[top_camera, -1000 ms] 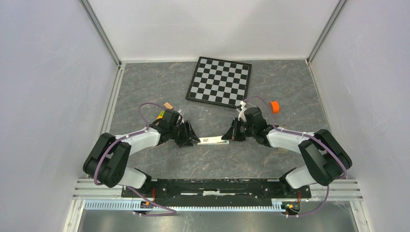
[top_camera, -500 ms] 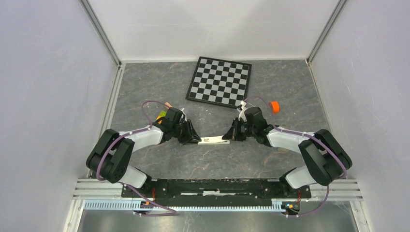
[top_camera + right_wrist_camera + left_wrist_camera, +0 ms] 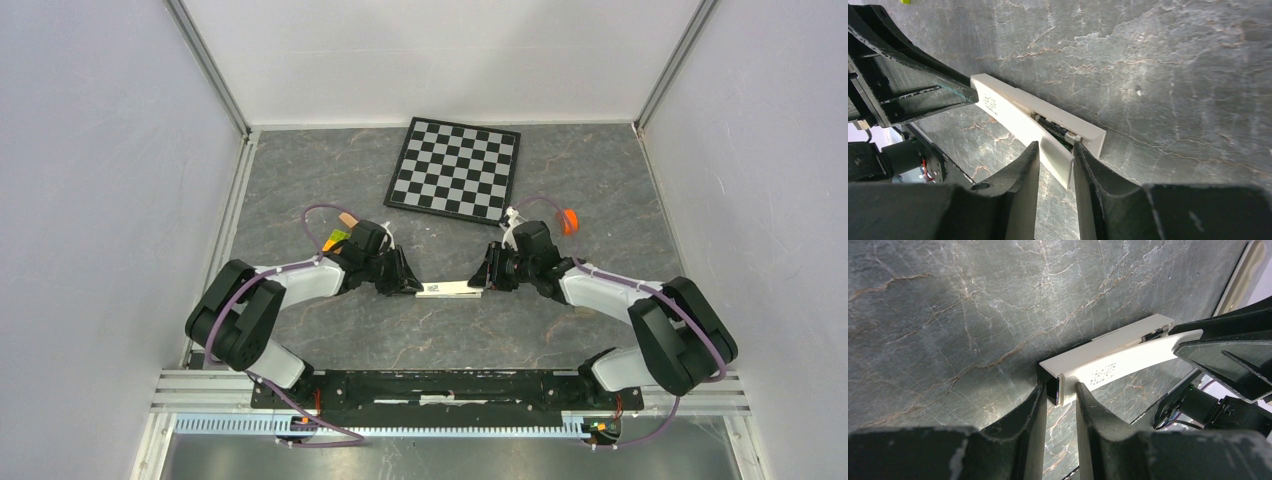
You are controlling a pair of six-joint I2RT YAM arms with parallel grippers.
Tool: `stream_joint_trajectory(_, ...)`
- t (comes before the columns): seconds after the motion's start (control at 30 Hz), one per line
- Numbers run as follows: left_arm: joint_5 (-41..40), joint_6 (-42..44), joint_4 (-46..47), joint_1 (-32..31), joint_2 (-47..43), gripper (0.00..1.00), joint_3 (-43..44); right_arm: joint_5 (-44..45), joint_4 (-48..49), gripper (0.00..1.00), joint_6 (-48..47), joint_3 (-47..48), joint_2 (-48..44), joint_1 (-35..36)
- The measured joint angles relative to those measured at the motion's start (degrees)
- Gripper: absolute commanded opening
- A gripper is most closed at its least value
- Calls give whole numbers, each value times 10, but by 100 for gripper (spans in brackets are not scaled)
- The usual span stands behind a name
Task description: Load the batteries into the remote control
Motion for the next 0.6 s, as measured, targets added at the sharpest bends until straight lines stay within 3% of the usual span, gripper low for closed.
stream_joint_trajectory(0.2,0,0,0,0,2,32,1,8,-28,39,-15,-2,-25,-17)
stream_joint_trajectory(0.43,1,0,0,0,5,31,3,17,-36,53,-36,-8,-57,-27)
stream_joint_trajectory(0.6,3,0,0,0,7,32,5,17,-35,55,-55,-12,-55,-27)
